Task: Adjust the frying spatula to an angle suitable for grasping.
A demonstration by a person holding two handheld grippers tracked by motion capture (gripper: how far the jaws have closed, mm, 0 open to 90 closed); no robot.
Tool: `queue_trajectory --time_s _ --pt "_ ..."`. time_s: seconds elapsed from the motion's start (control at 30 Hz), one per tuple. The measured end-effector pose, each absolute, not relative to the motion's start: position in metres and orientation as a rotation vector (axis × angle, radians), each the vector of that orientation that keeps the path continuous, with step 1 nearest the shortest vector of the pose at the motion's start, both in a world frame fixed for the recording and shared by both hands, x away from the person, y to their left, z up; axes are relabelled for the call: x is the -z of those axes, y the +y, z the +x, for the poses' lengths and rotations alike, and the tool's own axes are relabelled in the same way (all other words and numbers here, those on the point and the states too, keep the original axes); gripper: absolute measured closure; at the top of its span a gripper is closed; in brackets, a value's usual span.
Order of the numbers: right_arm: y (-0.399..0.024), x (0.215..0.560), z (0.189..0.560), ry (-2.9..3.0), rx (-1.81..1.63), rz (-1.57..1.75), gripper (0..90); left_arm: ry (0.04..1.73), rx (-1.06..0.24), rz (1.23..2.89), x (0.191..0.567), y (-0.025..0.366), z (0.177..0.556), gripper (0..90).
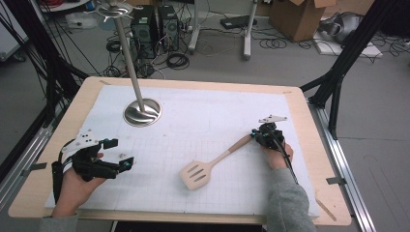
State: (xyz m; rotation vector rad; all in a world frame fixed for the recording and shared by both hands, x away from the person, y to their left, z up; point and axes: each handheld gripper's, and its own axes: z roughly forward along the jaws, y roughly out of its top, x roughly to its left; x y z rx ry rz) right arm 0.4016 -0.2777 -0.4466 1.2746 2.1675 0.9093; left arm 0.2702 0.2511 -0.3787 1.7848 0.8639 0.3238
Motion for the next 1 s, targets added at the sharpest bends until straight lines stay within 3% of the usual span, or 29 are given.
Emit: queue_trajectory --time_s 0.7,1.0 --pt "-0.248 0.443 0.374 2.232 -0.864 1.203 90.0 0.863 -0.321 1.795 0.38 0.25 0.274 2.3" --pt "-0.244 0.426 0.342 2.249 -1.102 1.158 90.0 0.864 -0.325 1.787 0.378 0.253 0.275 2.3"
